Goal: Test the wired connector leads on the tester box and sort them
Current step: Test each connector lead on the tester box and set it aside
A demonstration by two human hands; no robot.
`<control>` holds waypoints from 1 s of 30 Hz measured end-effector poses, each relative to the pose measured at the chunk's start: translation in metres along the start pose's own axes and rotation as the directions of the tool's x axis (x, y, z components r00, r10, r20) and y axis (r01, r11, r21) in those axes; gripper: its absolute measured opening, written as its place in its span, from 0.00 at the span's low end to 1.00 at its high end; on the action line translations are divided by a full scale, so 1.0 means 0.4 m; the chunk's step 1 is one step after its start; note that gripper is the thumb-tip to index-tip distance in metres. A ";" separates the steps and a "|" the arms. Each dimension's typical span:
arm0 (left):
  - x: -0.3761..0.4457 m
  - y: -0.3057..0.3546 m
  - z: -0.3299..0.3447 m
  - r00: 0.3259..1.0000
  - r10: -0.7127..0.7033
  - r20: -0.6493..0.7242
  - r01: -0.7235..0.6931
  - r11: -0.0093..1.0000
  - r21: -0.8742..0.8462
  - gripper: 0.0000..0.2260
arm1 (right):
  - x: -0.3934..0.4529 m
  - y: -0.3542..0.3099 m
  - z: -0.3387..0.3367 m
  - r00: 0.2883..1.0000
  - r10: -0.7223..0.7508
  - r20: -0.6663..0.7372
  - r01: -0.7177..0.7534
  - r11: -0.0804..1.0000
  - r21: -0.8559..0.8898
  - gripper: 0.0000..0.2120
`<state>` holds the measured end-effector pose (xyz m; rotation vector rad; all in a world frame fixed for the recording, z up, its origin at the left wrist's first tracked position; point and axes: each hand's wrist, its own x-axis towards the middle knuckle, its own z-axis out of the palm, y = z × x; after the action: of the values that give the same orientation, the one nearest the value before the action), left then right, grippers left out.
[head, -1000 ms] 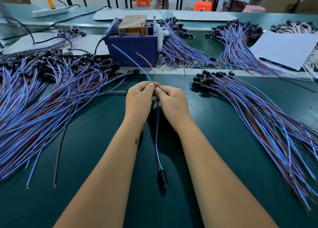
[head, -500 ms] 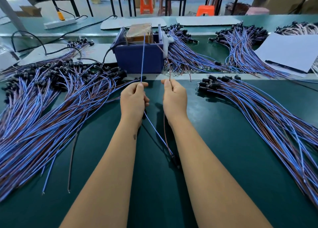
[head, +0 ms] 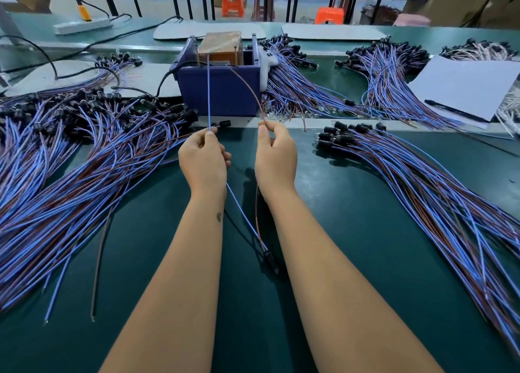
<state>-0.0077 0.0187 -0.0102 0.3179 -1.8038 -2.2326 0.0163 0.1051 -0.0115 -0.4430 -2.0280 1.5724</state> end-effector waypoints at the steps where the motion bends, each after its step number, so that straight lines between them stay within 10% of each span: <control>1: -0.002 0.001 -0.001 1.000 0.011 -0.012 -0.011 1.000 0.000 0.10 | 0.002 -0.001 0.002 1.000 0.005 -0.012 -0.005 1.000 -0.005 0.09; 30: 0.051 0.018 -0.047 0.994 -0.009 -0.105 0.006 1.000 -0.029 0.07 | 0.023 0.007 0.009 0.998 0.056 0.024 -0.054 0.997 -0.062 0.11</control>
<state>-0.0203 -0.0067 -0.0074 0.4285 -1.7185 -2.2008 0.0065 0.1080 -0.0130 -0.5080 -2.1048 1.5587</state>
